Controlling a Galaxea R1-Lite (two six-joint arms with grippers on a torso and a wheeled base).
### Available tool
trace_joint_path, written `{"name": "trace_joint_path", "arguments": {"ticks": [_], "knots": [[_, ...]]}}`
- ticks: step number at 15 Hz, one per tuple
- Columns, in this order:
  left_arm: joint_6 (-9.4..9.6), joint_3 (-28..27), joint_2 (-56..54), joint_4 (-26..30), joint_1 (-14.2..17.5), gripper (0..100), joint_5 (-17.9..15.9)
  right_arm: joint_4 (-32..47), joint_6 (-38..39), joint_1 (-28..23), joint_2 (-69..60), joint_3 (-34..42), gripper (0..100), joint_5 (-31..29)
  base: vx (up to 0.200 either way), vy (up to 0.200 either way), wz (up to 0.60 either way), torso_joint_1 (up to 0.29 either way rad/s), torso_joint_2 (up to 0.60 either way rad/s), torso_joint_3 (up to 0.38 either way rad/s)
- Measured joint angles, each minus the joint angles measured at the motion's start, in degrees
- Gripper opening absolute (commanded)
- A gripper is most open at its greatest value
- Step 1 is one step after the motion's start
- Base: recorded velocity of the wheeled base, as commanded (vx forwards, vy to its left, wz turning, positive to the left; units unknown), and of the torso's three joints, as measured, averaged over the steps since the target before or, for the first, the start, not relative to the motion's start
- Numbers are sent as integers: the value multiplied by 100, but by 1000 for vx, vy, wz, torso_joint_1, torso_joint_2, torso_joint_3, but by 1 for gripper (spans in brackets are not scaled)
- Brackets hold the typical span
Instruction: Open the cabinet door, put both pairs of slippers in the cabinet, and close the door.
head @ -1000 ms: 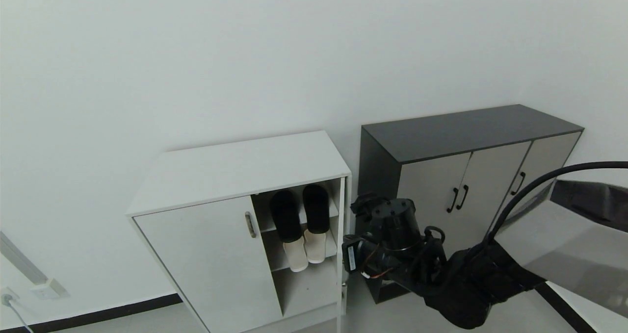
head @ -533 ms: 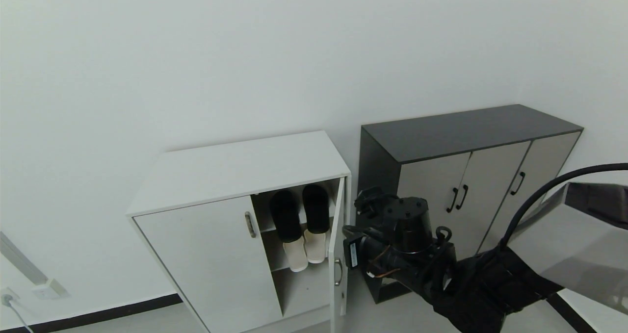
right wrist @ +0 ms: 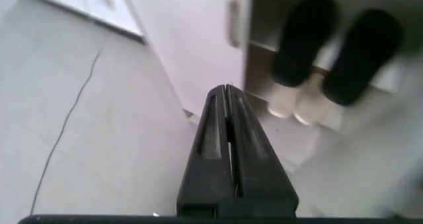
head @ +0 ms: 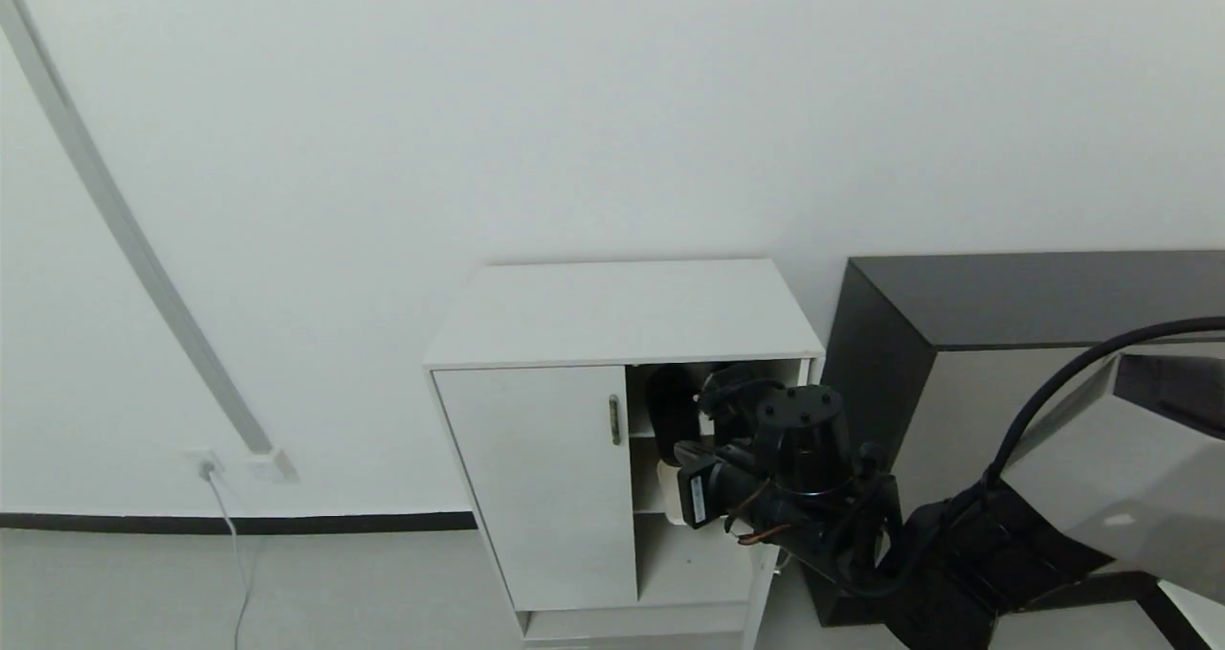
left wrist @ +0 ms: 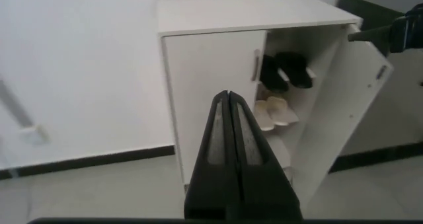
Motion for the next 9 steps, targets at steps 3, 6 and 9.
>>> {"name": "trace_joint_path", "arguments": {"ticks": [3,6,9], "knots": [[-2,1,0,5,0,0,0,-18,-105,-83,-6,102,0,-5,0,0,0,0,0,0],[-4,1,0,5,-4,0,0,4,-263,-236,-105,205,0,-68,0,0,0,0,0,0],[0,1,0,2,0,0,-1,789,-294,-590,-603,439,0,-88,0,0,0,0,0,0]]}}
